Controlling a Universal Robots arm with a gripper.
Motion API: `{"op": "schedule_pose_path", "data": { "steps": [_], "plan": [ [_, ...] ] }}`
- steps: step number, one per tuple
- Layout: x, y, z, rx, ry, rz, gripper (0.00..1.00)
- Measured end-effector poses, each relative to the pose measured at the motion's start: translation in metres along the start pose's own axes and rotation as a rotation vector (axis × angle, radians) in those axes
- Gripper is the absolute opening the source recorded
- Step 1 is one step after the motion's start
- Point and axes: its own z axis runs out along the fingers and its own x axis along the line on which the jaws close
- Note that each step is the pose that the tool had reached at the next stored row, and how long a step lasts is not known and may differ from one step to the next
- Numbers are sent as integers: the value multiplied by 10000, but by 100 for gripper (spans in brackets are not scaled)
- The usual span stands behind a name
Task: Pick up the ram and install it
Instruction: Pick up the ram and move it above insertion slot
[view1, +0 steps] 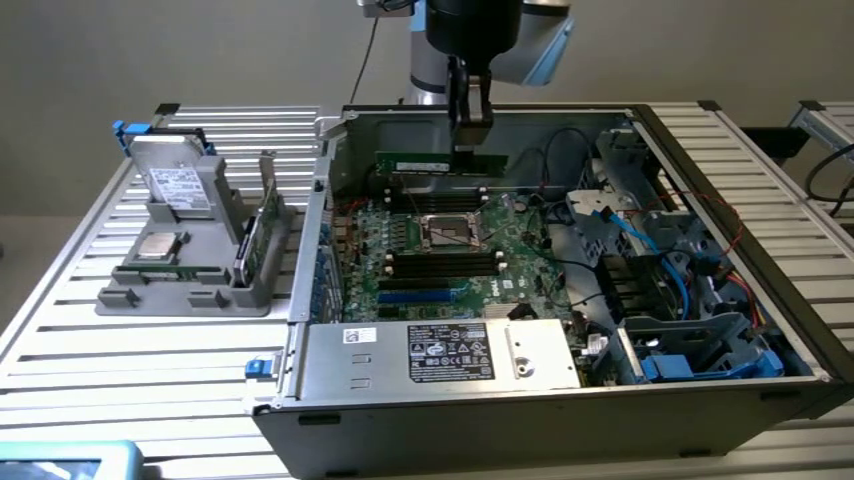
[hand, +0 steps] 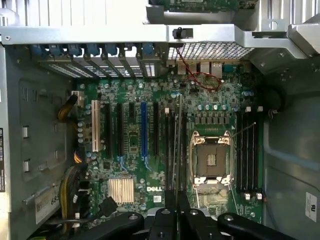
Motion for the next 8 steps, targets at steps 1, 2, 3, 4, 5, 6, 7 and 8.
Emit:
{"op": "schedule_pose_path", "data": {
  "steps": [1,2,3,4,5,6,7,8],
  "plan": [
    [-29,-4,8,0,3,-4,13],
    [-55,-10,17,0,11,-8,13],
    [-78,-16,27,1,16,-16,13],
    [-92,-27,37,2,20,-33,13],
    [-99,-35,45,5,20,-52,13],
    [-102,-43,53,10,18,-73,13],
    [-103,-50,60,16,17,-95,13],
    [-104,-58,66,19,17,-126,13]
  ]
}}
